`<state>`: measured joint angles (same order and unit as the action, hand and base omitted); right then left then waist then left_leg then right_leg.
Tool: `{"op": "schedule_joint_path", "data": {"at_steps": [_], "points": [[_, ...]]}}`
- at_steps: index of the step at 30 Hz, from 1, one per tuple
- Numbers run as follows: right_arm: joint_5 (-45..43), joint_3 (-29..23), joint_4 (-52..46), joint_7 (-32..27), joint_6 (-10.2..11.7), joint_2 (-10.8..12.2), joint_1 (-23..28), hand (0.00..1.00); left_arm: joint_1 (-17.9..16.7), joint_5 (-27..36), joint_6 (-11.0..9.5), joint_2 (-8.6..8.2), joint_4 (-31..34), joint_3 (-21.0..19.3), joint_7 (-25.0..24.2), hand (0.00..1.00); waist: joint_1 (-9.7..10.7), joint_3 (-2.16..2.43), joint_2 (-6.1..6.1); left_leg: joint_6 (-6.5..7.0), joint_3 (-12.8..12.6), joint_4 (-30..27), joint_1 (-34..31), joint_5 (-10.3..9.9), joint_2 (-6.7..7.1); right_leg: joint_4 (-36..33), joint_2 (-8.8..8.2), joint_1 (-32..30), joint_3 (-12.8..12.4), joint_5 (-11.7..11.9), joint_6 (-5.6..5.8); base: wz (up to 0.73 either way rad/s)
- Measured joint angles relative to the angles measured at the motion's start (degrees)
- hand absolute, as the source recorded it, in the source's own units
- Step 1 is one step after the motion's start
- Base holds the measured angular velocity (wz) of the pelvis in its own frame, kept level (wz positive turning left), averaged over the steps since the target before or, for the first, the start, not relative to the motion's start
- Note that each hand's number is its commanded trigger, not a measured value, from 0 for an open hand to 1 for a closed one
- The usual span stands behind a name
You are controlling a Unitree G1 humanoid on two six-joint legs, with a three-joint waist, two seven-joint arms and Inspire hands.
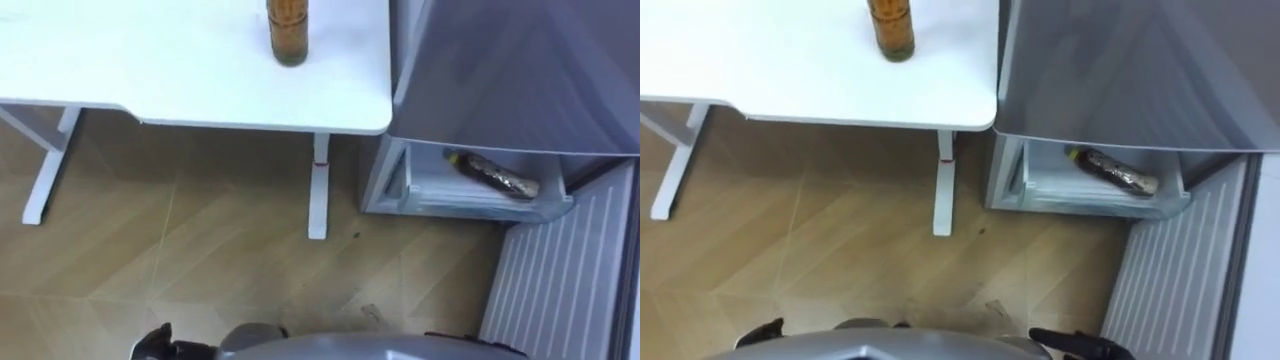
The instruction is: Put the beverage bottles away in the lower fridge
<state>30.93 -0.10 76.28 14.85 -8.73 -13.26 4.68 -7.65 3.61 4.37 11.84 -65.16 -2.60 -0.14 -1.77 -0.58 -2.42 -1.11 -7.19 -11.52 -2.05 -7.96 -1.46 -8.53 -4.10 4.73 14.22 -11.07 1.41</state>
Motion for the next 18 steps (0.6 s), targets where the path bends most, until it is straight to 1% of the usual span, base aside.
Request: {"op": "schedule_joint_path", "data": {"at_steps": [4,9,11,13,15,17,18], "points": [[-0.2,0.0,-0.1,-1.5,-0.1,0.0,0.7,0.00,0.4,3.2,0.4,-0.28,0.0,-0.2,2.4,0.00,0.3,-0.06,0.18,0.00,-0.7,-0.3,1.5,-1.0,-0.07,0.0,0.00,1.2,-1.1,-0.2,0.22,-0.13],[-1.0,-0.1,-0.7,-2.3,-0.1,0.0,1.1,0.00,0.5,5.9,0.6,-1.76,0.0,-4.3,4.4,0.00,0.3,-0.01,0.47,0.17,-0.9,-1.2,1.8,-2.2,-0.07,0.0,-0.11,1.6,-1.8,-0.4,0.53,-0.08],[-2.4,-0.1,-1.1,-2.9,0.0,0.1,1.0,0.00,0.3,7.2,0.6,-2.09,0.3,-4.4,5.2,0.00,0.3,0.01,0.52,0.20,-1.1,-1.2,2.4,-2.5,0.02,0.5,-0.15,2.4,-1.8,-0.5,0.63,-0.04],[-4.1,-0.2,-1.1,-3.7,-0.1,0.1,0.8,0.00,0.2,9.9,0.7,-2.21,0.4,-5.1,6.5,0.00,0.2,0.03,0.60,0.14,-1.4,-1.2,3.2,-2.8,-0.01,0.8,-0.12,3.1,-2.1,-0.5,0.70,-0.06],[-4.9,-0.2,-1.0,-3.9,-0.1,0.1,0.5,0.00,0.2,13.7,0.7,-2.32,0.5,-6.7,8.1,0.00,0.2,0.08,0.77,0.11,-1.4,-1.2,3.7,-3.1,0.00,0.8,-0.12,3.7,-2.3,-0.6,0.82,0.00],[-6.0,-0.7,-1.1,-4.1,0.0,0.3,0.5,0.00,0.3,15.3,0.6,-2.36,0.6,-8.1,9.5,0.00,0.2,0.14,0.99,0.08,-1.5,-1.2,4.0,-3.2,0.01,0.8,-0.12,4.0,-2.4,-0.6,0.85,-0.03],[-6.7,-0.7,-1.3,-4.3,0.1,0.3,0.6,0.00,0.3,17.0,0.6,-2.39,0.9,-9.2,10.6,0.00,-0.2,0.17,1.24,0.01,-1.6,-1.2,4.4,-3.4,-0.08,0.8,-0.06,4.2,-2.8,-0.7,0.86,-0.16]]}}
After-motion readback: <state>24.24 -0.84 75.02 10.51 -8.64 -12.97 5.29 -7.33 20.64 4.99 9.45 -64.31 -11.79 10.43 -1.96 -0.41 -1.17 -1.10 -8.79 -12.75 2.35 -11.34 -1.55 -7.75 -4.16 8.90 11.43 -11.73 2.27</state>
